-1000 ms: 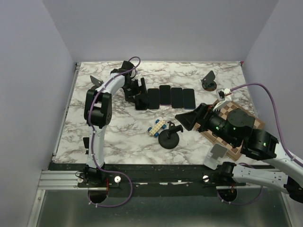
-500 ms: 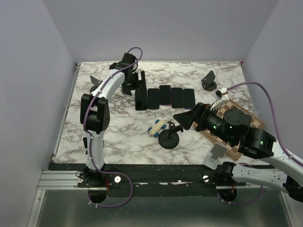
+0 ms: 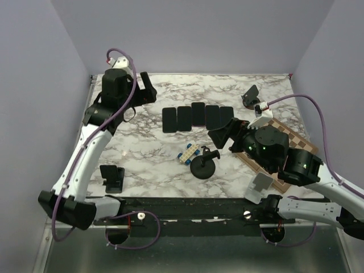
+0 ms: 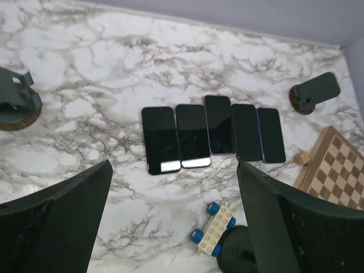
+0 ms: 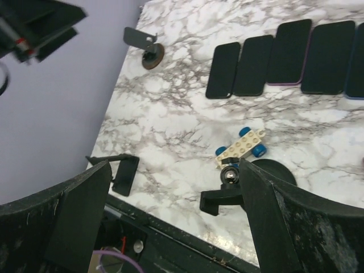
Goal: Remove the phone from the phone stand
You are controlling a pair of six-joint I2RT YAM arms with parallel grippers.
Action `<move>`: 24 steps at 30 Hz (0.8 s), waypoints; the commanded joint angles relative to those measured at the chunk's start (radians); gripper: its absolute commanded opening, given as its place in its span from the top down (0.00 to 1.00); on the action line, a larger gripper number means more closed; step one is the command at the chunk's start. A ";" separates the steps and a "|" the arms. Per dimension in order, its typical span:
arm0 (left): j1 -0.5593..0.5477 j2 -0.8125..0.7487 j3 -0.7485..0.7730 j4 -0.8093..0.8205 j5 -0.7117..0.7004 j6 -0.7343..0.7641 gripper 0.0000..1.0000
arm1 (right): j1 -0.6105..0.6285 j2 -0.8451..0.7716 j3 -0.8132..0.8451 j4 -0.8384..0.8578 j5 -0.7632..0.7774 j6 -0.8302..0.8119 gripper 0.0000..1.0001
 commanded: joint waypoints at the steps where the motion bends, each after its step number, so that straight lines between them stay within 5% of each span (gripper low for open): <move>1: -0.012 -0.209 -0.149 0.261 -0.028 0.060 0.02 | 0.006 0.009 0.036 -0.057 0.175 0.007 0.00; 12: -0.015 -0.734 -0.502 0.707 0.003 0.195 0.01 | 0.006 -0.102 -0.019 0.073 0.359 -0.105 0.00; 24: -0.015 -0.930 -0.630 0.835 -0.158 0.234 0.01 | 0.006 -0.297 -0.113 0.232 0.439 -0.237 0.00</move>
